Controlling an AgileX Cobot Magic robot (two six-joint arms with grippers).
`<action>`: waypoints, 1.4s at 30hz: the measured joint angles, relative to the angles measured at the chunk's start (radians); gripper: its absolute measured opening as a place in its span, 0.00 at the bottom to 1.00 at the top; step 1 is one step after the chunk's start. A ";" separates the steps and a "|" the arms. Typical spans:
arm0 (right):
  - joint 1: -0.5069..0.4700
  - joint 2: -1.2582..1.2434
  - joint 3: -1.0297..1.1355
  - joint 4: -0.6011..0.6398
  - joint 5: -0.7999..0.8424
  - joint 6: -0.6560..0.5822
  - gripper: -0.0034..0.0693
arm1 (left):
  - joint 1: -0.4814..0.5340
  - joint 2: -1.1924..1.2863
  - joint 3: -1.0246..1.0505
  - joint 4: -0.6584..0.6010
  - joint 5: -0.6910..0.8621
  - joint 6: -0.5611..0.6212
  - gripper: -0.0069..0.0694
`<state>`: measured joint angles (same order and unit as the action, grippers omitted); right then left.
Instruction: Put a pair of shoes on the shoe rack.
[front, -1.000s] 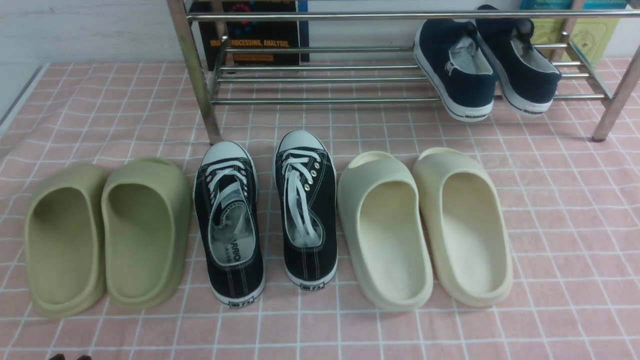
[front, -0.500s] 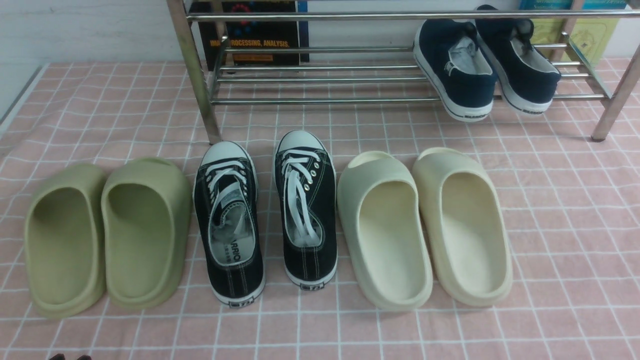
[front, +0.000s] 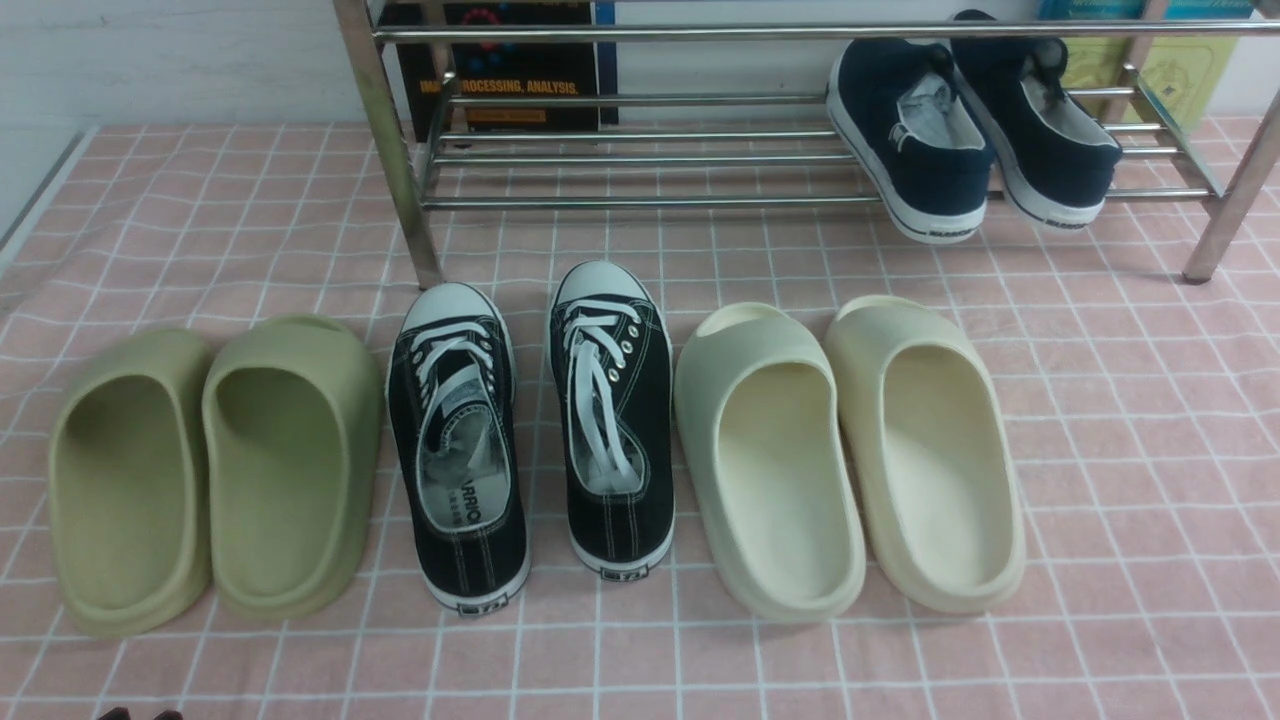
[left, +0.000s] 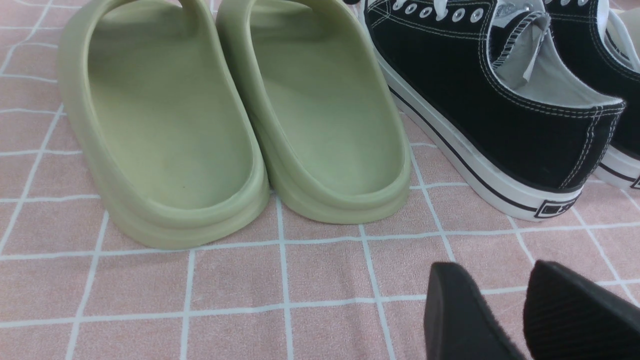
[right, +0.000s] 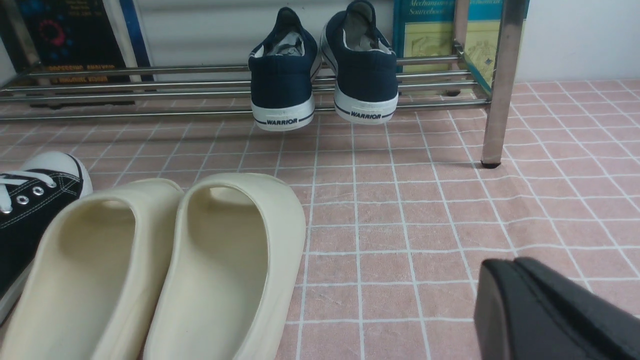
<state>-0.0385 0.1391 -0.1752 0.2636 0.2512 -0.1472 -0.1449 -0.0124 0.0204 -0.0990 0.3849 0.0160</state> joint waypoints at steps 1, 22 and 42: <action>0.000 0.000 0.000 0.000 0.000 0.000 0.04 | 0.000 0.000 0.000 0.000 0.000 0.000 0.40; -0.017 -0.150 0.194 -0.152 0.107 0.001 0.07 | 0.000 0.000 0.000 0.000 0.000 0.000 0.40; -0.018 -0.150 0.191 -0.142 0.120 0.001 0.11 | 0.000 0.000 0.000 0.000 0.000 0.000 0.40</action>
<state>-0.0561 -0.0109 0.0159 0.1217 0.3712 -0.1463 -0.1449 -0.0127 0.0204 -0.0990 0.3849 0.0160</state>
